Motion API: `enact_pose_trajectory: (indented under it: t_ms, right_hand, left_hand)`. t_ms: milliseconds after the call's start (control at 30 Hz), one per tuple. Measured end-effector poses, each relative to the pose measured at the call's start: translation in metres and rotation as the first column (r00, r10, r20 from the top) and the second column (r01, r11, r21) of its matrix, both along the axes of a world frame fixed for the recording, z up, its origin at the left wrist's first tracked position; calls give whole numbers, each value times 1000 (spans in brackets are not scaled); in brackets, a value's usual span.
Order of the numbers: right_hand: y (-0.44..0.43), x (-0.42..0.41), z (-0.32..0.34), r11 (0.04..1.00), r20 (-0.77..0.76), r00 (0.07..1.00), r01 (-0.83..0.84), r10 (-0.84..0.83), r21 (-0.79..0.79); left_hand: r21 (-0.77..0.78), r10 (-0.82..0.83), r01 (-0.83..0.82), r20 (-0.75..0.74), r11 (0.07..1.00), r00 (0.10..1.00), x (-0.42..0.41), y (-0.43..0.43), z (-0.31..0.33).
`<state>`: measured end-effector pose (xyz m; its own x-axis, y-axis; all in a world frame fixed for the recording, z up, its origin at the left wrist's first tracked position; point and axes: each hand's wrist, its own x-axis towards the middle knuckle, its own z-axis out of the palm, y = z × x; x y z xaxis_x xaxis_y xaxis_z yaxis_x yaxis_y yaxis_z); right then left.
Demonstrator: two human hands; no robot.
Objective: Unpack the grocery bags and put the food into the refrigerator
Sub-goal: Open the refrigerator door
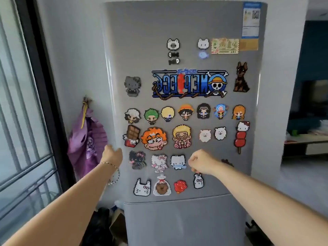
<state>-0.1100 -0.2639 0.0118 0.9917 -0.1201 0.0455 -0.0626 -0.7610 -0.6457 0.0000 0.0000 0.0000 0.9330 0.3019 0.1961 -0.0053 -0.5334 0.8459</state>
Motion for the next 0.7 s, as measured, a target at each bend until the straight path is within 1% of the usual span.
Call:
enact_pose_trajectory:
  t_ms: [100,200,267,333,500,567,633,700]
  right_hand:
    - [2,22,-4,995,20,996,92,-91,-32]
    - [0,32,-8,990,43,991,132,-130,-48]
    - [0,31,-9,985,50,990,138,-134,-100]
    - [-3,29,-11,984,42,991,131,-126,-121]
    - [-8,14,-6,980,67,989,141,-133,-141]
    - [-13,4,-6,979,83,988,138,-127,-150]
    - [-21,-8,-5,975,81,990,130,-117,-182]
    - [-28,-21,-6,971,83,992,115,-100,-208]
  left_hand:
    - [-94,-15,23,84,995,996,26,-5,13]
    - [-264,27,-1,97,965,995,44,-15,19]
    - [-339,12,21,95,941,995,53,-15,15]
    - [-318,-26,52,87,947,996,55,-13,13]
    - [-142,-137,140,28,980,990,44,1,17]
    - [-94,-129,130,24,987,991,39,2,18]
    - [-79,-84,88,53,993,995,29,-3,17]
    - [-115,-33,44,93,992,995,11,-7,11]
